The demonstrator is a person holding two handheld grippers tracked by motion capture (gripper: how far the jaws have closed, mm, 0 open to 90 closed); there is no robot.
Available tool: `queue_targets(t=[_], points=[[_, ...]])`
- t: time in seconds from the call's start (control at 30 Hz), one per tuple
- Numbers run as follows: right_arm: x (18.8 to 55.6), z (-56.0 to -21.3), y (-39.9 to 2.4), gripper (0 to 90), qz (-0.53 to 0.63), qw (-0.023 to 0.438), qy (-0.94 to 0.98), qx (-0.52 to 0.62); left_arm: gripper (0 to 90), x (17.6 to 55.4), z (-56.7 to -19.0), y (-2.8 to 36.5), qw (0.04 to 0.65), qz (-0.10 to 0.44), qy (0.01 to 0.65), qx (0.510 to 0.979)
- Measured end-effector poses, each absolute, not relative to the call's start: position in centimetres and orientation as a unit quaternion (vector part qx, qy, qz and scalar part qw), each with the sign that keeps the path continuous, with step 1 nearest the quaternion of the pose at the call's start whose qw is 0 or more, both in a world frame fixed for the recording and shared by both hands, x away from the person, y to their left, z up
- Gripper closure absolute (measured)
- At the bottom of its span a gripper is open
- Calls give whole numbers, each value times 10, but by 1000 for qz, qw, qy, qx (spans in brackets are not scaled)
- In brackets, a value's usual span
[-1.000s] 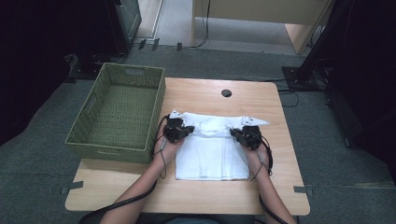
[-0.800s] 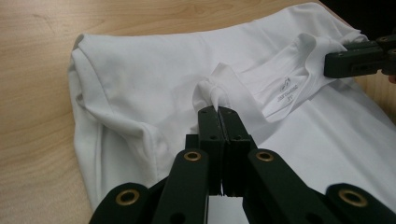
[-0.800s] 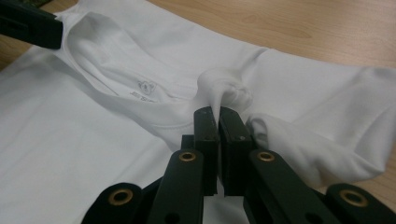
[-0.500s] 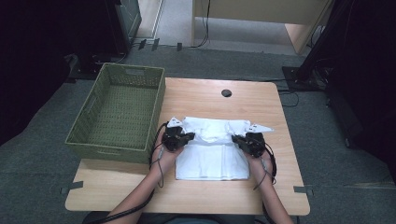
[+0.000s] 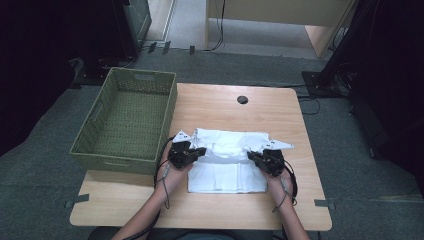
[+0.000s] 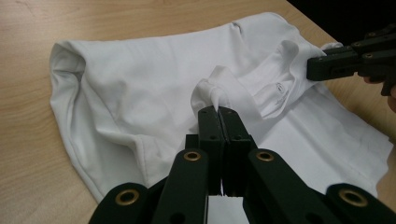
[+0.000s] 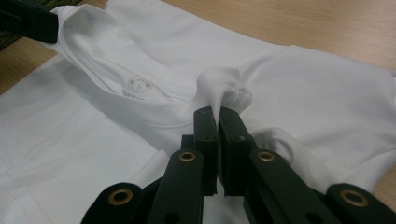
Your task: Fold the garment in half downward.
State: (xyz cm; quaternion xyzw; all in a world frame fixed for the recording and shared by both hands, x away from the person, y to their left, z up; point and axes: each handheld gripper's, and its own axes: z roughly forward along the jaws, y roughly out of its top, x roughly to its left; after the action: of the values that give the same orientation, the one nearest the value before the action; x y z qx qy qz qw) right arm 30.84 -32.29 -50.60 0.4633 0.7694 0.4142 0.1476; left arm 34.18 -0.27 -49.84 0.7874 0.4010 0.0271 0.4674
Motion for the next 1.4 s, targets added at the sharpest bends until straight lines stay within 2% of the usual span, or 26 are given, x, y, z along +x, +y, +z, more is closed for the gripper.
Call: queue_targets(t=[0.7, 0.97, 1.4], points=[[265, -501, -326, 880, 430, 131, 771, 452, 892, 302, -500, 8, 461, -3, 392, 796], [270, -517, -323, 877, 396, 127, 787, 456, 889, 310, -519, 7, 439, -17, 405, 802], [283, -525, -326, 873, 391, 133, 789, 455, 884, 329, -526, 1, 424, -9, 403, 811]])
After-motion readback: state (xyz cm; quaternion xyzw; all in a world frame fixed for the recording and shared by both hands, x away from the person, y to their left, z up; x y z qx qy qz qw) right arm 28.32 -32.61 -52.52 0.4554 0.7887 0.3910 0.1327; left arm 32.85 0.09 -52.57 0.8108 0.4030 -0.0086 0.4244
